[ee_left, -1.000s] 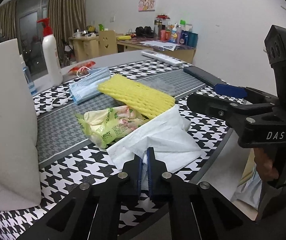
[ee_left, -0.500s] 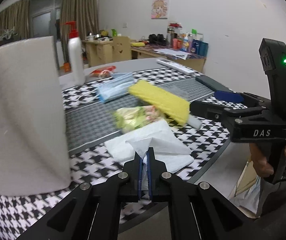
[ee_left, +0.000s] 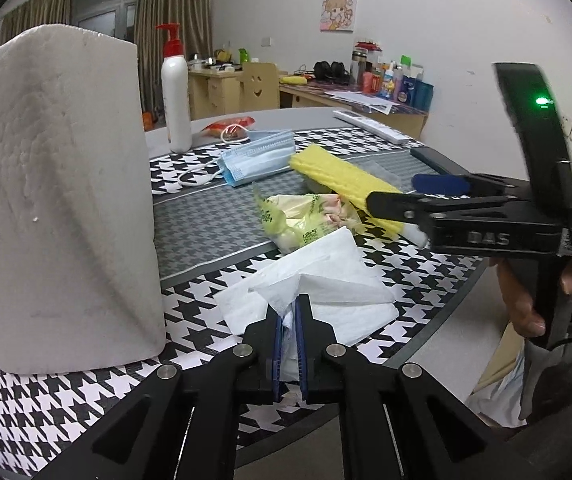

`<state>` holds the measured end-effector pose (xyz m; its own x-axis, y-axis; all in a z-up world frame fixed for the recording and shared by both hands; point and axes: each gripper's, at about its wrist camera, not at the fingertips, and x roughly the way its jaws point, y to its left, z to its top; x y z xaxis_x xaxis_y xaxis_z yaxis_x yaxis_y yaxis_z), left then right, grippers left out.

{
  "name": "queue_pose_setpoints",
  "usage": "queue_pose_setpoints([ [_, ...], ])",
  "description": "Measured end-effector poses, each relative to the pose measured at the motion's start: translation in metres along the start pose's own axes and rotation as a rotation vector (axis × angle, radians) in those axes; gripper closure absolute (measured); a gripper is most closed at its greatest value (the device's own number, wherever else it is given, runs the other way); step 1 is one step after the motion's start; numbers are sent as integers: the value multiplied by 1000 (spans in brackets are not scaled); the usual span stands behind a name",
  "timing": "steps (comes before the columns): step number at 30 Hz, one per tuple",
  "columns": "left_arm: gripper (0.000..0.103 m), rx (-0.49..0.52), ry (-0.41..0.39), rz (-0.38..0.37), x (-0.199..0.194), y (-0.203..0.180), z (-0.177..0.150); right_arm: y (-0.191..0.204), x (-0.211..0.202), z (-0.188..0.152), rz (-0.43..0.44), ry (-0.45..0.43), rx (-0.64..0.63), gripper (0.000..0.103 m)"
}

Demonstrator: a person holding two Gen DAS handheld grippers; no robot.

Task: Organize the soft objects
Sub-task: 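Grasp the yellow foam net with the right gripper while the left gripper lifts the tissue, then carry the tissue and yellow net toward the white foam box with both grippers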

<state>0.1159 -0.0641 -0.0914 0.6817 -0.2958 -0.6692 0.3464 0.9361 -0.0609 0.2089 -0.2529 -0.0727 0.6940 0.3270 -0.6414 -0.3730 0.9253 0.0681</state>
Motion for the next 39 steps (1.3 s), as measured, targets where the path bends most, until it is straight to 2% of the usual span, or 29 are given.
queue_pose_setpoints([
  [1,88,2,1,-2,0,-1,1,0,2,0,-3,4,0,20],
  [3,68,2,1,-3,1,0,1,0,5,0,-3,16,-4,26],
  [5,58,2,-5,1,0,0,1,0,8,-1,0,31,-7,36],
  [8,56,11,-11,-5,0,0,2,-1,11,-2,-3,46,-1,44],
  [12,39,37,0,-8,3,-4,2,-5,12,-2,-14,53,14,53],
  [16,38,85,9,-5,6,-13,3,-9,8,-3,-20,47,23,72],
  [19,37,114,14,1,10,-20,5,-11,6,-3,-17,40,27,80],
  [21,35,127,14,-5,10,-23,6,-13,2,-4,-18,27,36,81],
  [24,24,162,12,-13,11,-30,6,-16,-8,-3,-16,4,50,81],
  [31,24,204,26,-5,20,-39,8,-20,-29,-7,-22,-41,70,81],
  [39,24,244,87,-15,35,-47,5,-29,-41,-17,-34,-60,101,81],
])
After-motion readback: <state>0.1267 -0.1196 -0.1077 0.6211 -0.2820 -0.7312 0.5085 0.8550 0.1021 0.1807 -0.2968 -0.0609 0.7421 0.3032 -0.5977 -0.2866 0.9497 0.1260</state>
